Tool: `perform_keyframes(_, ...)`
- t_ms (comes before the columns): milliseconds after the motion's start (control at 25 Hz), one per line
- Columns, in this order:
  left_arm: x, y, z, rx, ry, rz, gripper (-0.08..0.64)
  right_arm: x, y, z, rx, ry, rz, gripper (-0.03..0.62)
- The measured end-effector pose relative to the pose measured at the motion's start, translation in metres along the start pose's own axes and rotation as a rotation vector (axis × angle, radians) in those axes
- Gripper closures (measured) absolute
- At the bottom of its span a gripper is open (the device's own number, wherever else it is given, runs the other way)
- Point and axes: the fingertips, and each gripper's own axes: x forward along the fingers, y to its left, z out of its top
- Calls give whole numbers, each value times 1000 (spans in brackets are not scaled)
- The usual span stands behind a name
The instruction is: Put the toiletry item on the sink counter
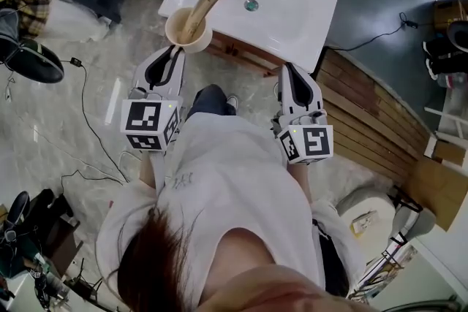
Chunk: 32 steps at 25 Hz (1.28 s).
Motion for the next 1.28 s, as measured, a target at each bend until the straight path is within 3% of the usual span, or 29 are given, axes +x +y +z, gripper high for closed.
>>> perform_keyframes(360,25,10,9,8,-4,-29,505,23,-8,-2,10,7,-14,581)
perform_keyframes(920,109,86,58,57,6,-129,505,126,-15,35,12,-3,-93,581)
perform_keyframes(1280,144,120,69,78,5,-194,505,157,-17,35,27,-8,-189,581)
